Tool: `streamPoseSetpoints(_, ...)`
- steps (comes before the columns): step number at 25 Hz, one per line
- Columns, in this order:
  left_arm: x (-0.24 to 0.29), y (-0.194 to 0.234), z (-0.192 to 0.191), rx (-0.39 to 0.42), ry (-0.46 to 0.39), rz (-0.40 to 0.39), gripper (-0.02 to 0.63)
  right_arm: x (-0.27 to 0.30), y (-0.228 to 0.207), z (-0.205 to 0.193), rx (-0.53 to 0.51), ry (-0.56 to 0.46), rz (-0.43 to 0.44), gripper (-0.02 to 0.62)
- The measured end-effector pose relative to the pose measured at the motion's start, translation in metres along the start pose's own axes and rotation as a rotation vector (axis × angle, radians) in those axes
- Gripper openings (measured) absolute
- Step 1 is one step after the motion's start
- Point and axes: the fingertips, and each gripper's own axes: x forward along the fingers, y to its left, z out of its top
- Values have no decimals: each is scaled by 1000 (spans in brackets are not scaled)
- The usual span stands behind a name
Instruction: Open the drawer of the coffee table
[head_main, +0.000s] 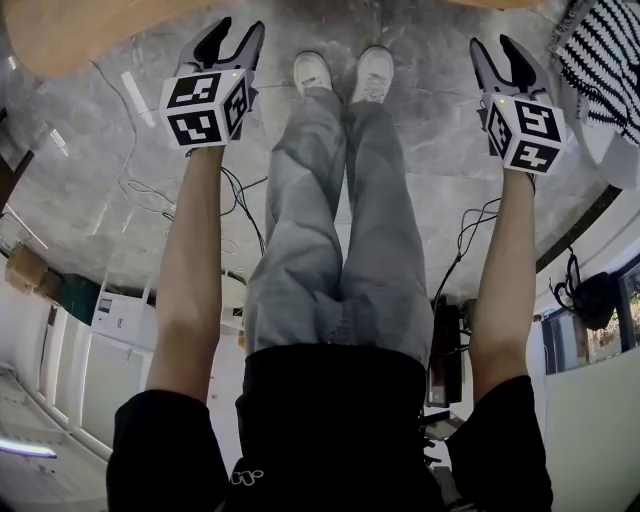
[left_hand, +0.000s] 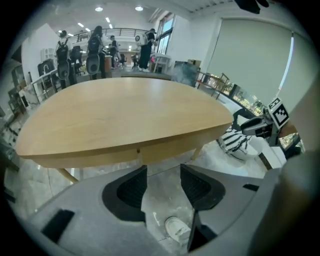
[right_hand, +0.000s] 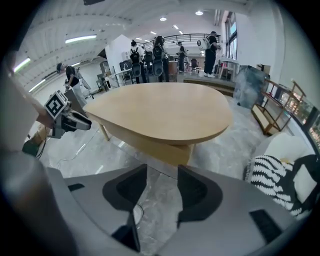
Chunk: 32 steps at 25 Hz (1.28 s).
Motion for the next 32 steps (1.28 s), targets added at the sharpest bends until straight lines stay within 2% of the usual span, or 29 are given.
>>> streamPoseSetpoints(3, 11, 16, -1, 31, 13, 67, 228, 11, -13, 4, 16, -6, -10, 176)
streamPoseSetpoints(7, 28, 23, 1, 40, 12, 70, 242, 20, -33, 13, -13, -24, -43, 176)
streamPoseSetpoints(13, 38, 34, 12, 25, -15, 76, 247, 34, -44, 19, -77, -20, -31, 178)
streamPoseSetpoints(17, 36, 34, 17, -19, -67, 67, 245, 45, -39, 27, -129, -41, 0, 178)
streamPoseSetpoints(21, 47, 26, 24, -79, -83, 36, 244, 45, -36, 28, -140, -56, 35, 176)
streamPoseSetpoints(25, 50, 28, 25, -84, -83, 56, 229, 48, -37, 28, -176, -30, 34, 170)
streamPoseSetpoints(32, 46, 28, 24, -96, -67, 65, 218, 46, -36, 27, -137, 15, 50, 160)
